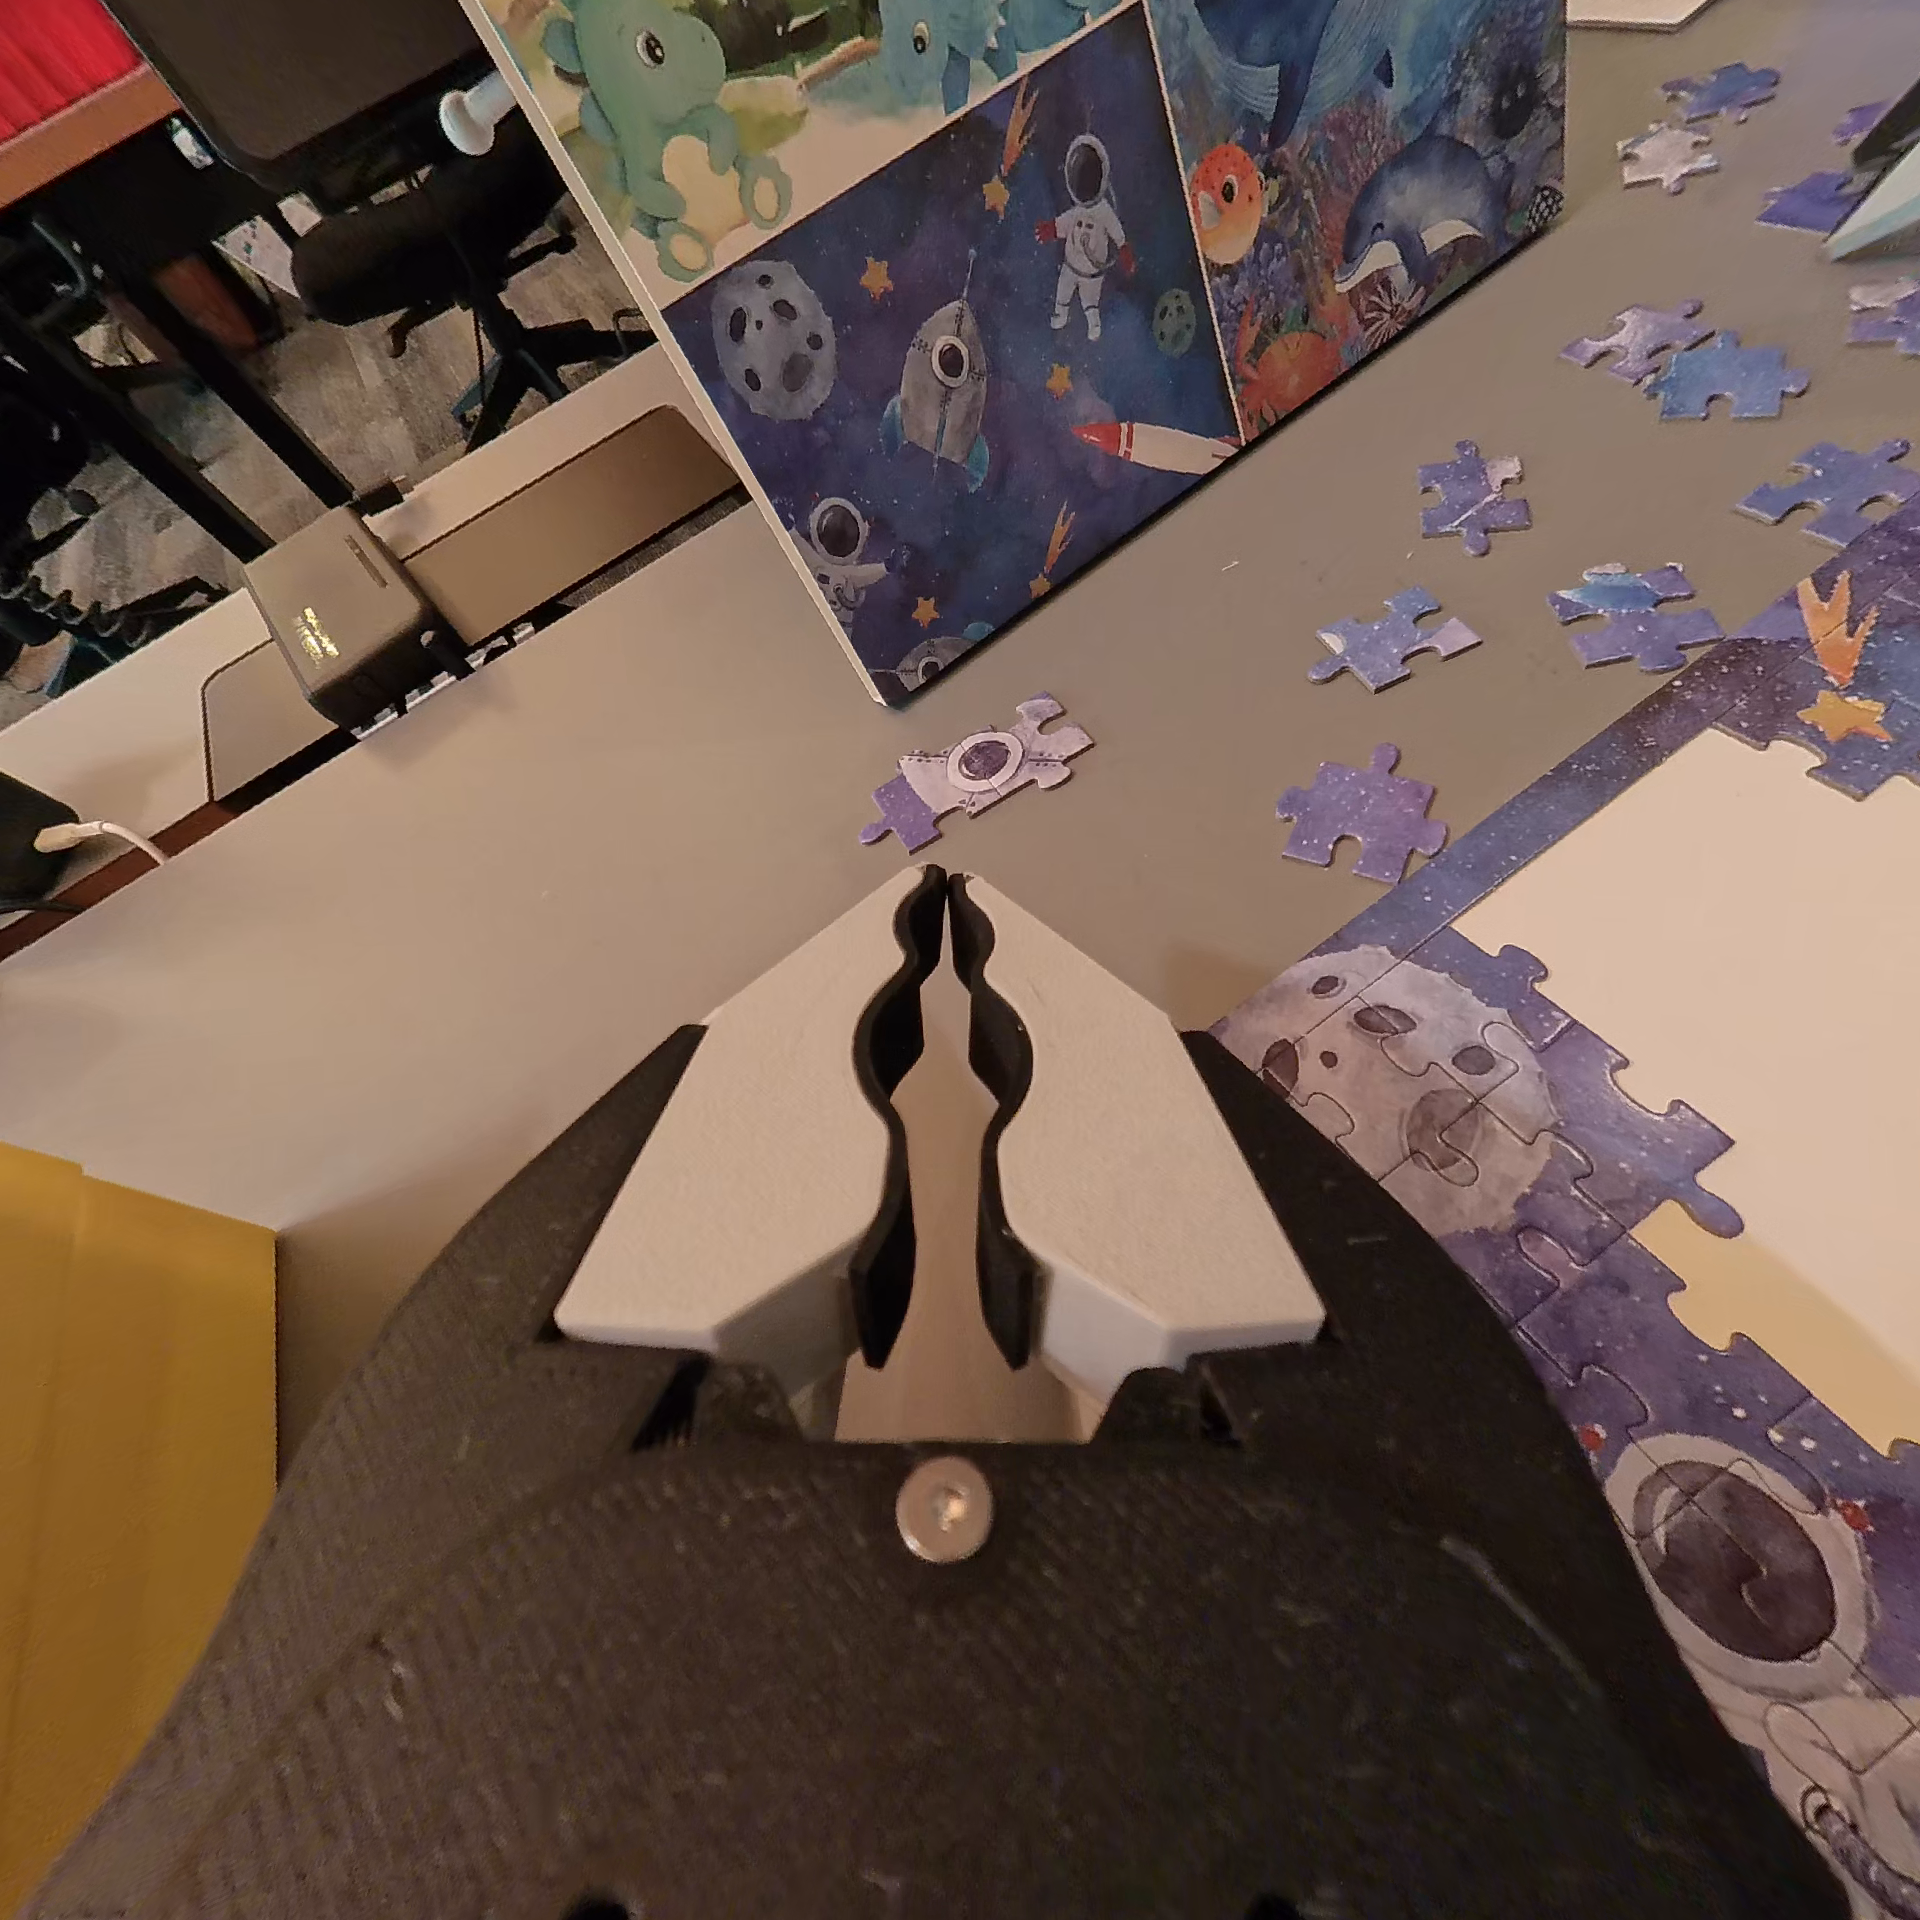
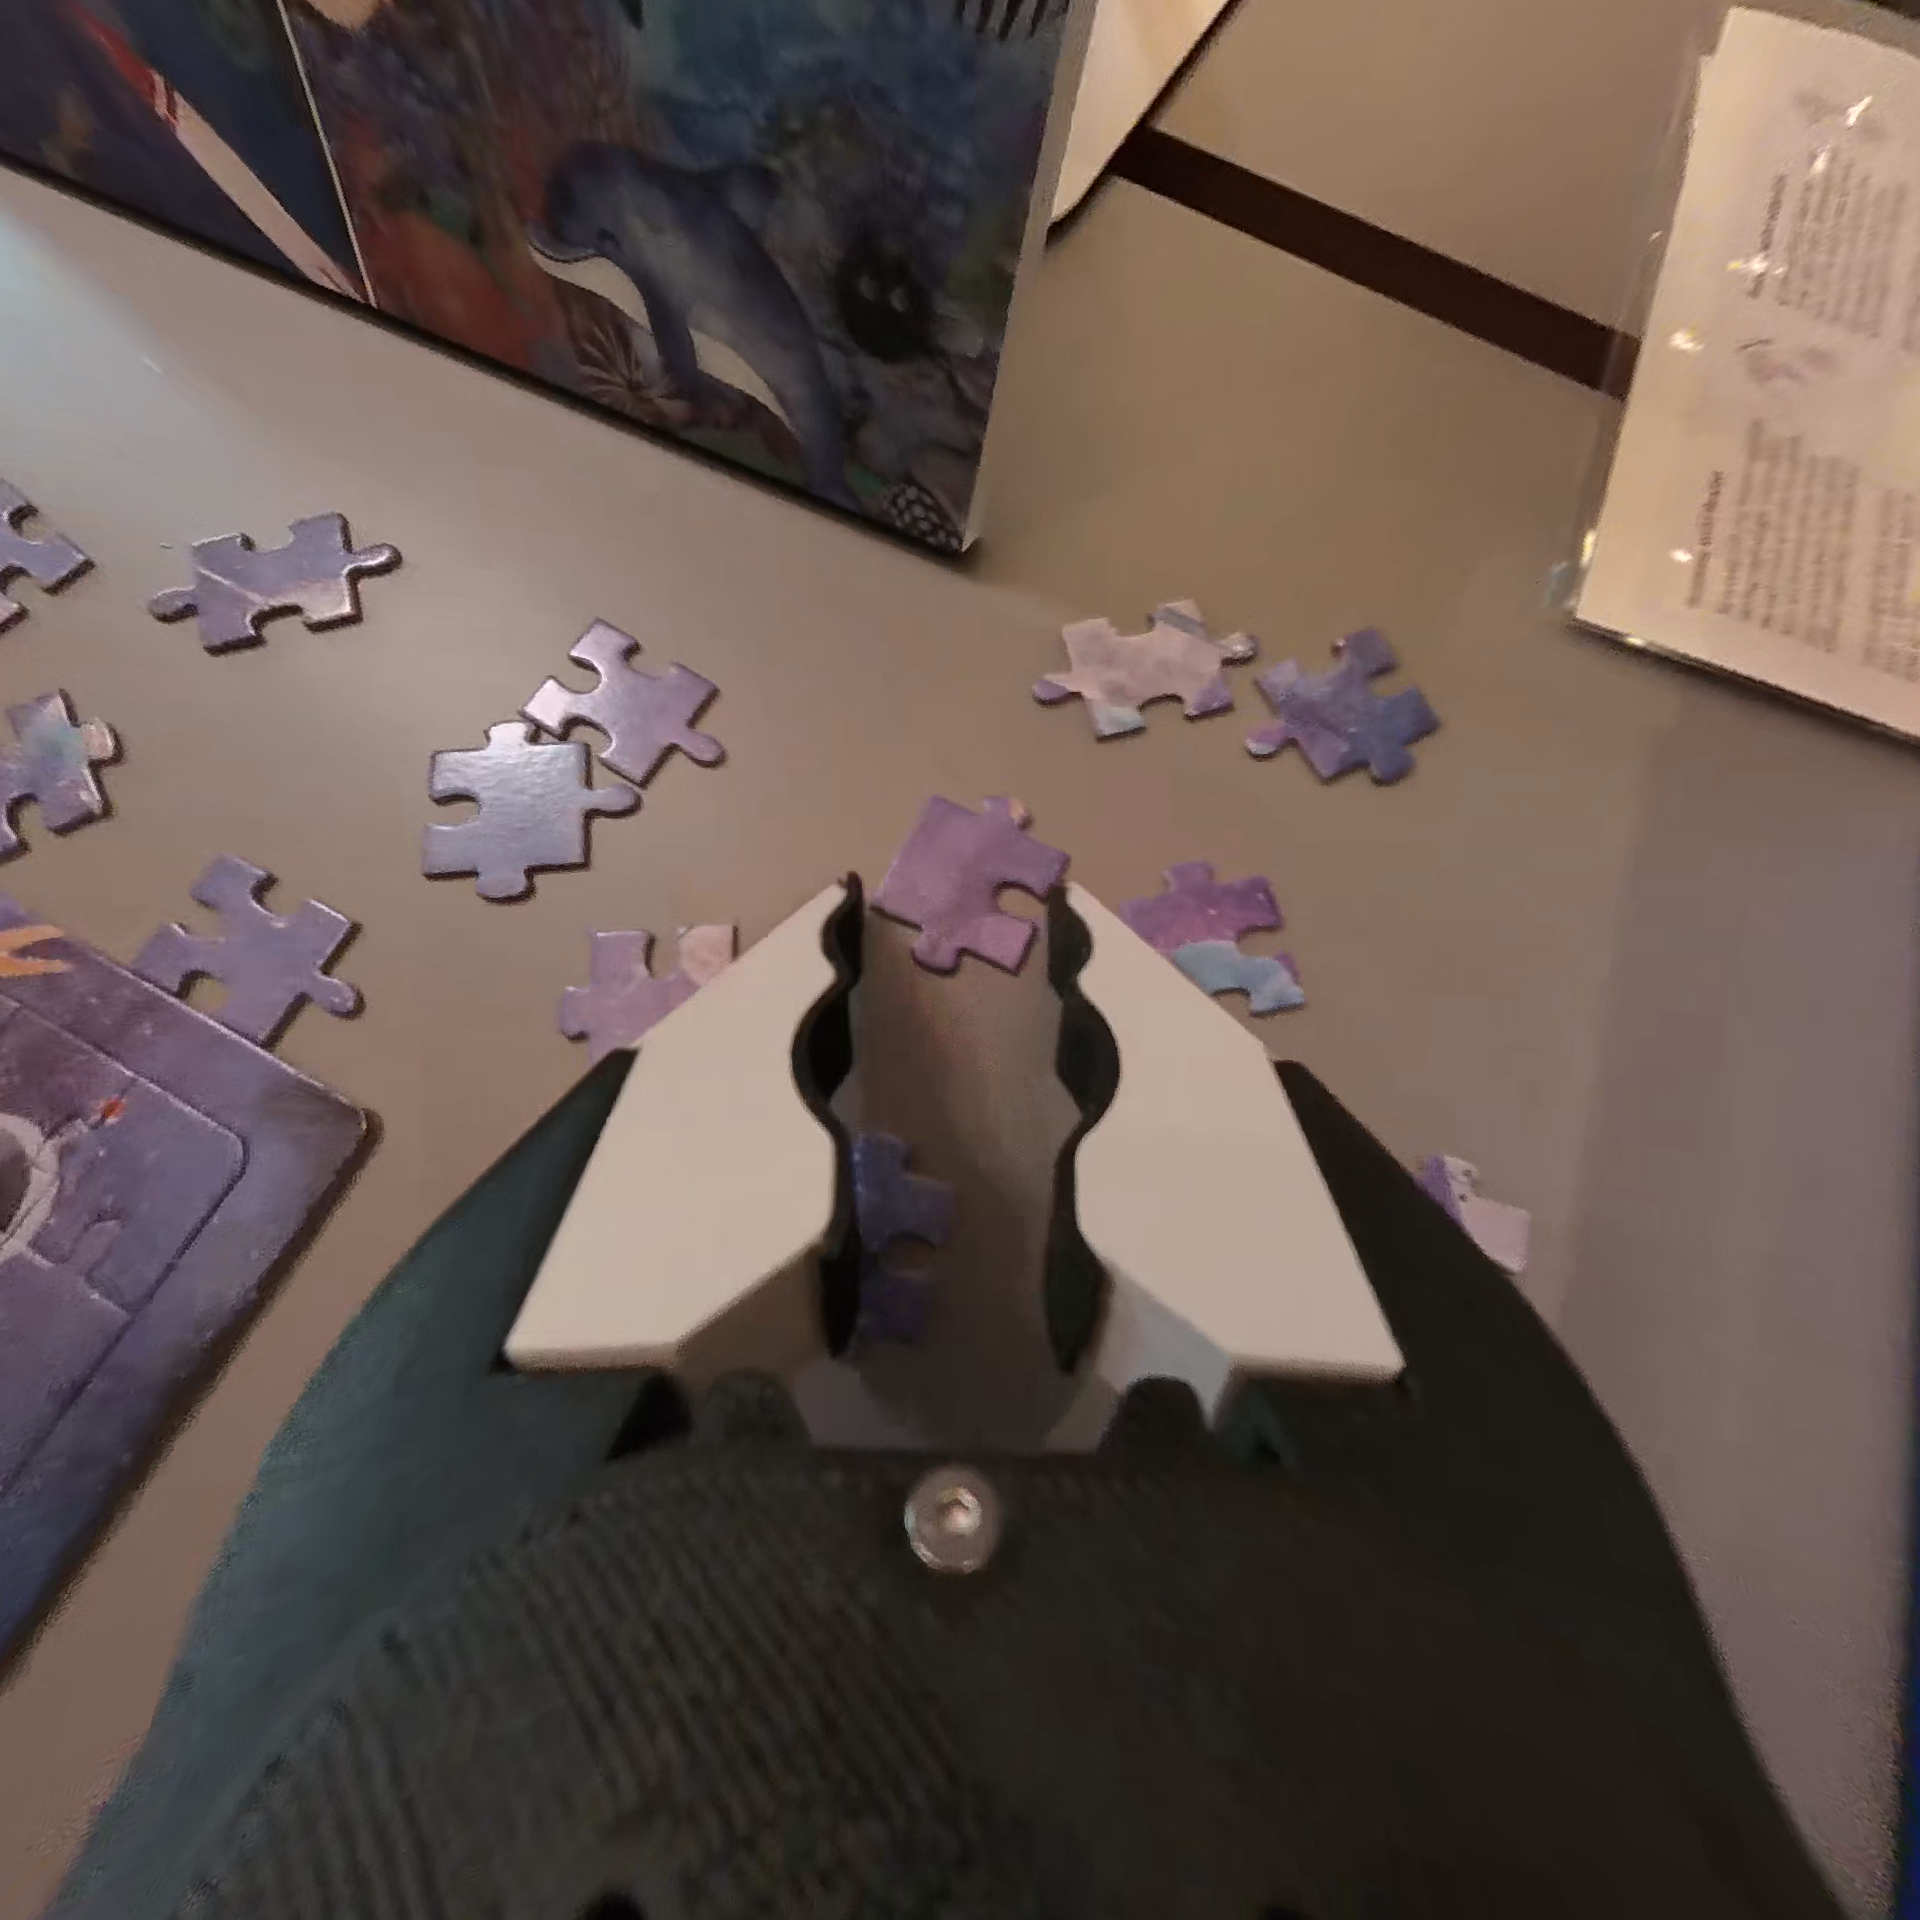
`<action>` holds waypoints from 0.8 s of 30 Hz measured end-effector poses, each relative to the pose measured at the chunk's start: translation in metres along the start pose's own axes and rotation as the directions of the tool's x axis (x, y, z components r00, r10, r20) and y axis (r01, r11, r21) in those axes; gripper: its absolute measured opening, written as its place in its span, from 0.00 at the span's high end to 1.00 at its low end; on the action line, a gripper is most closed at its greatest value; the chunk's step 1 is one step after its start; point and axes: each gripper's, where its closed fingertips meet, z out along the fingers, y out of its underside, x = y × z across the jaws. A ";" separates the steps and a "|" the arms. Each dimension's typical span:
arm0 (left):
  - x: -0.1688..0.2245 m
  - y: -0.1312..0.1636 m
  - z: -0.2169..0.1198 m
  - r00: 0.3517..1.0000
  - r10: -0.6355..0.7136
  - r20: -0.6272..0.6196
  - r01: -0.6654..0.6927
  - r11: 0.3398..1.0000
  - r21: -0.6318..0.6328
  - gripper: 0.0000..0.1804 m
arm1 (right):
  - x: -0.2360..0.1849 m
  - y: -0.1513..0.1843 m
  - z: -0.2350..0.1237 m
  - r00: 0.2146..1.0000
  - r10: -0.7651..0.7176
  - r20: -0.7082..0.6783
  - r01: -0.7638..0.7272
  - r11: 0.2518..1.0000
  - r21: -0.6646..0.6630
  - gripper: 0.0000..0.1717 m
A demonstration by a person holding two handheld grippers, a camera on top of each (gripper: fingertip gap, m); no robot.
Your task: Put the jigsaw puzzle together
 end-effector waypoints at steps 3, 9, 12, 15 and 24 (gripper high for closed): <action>0.000 0.000 0.000 1.000 0.003 0.000 -0.003 1.000 -0.001 1.00 | -0.001 -0.001 0.008 1.000 0.027 0.005 -0.027 1.000 -0.002 0.70; 0.001 -0.002 -0.001 1.000 0.005 0.001 -0.005 1.000 0.005 1.00 | -0.001 0.002 0.004 0.999 0.018 0.030 -0.017 0.999 -0.030 0.81; 0.001 -0.002 -0.001 1.000 0.006 0.000 -0.006 1.000 0.009 1.00 | -0.003 0.003 0.001 0.999 -0.003 0.044 0.005 1.000 -0.029 0.82; 0.001 -0.002 -0.001 1.000 0.007 0.001 -0.007 1.000 0.008 1.00 | -0.019 -0.007 -0.011 0.991 -0.066 0.117 0.060 0.996 0.058 0.98; 0.002 -0.001 0.000 1.000 0.007 0.000 -0.007 1.000 0.005 1.00 | -0.029 -0.008 -0.034 0.976 -0.210 0.050 0.206 0.975 0.084 0.94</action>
